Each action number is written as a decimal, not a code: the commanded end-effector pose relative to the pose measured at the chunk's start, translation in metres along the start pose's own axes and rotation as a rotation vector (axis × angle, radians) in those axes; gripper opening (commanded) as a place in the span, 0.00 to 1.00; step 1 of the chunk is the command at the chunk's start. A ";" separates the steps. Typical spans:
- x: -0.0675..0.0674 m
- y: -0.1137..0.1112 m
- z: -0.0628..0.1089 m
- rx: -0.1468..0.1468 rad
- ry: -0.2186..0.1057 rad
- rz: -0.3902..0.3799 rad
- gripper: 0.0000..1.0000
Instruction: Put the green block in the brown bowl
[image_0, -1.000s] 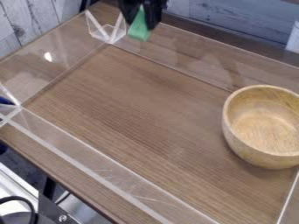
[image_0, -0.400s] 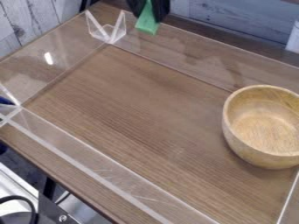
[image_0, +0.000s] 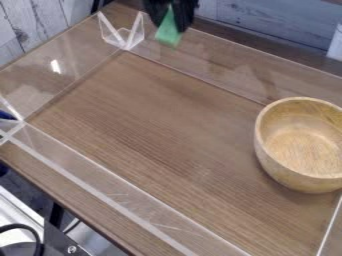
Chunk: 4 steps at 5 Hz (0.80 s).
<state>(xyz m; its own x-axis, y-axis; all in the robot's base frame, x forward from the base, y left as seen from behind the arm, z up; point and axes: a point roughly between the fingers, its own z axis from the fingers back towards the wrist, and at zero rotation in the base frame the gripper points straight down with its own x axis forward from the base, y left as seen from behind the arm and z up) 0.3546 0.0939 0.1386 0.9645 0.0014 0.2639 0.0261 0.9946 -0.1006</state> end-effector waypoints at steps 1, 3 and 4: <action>0.013 0.010 0.013 0.028 -0.070 -0.003 0.00; 0.004 0.004 0.035 0.014 -0.110 -0.011 0.00; -0.006 -0.024 0.040 -0.022 -0.090 -0.069 0.00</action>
<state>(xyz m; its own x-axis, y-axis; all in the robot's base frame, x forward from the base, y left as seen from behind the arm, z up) 0.3363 0.0756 0.1573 0.9525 -0.0495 0.3004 0.0898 0.9885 -0.1220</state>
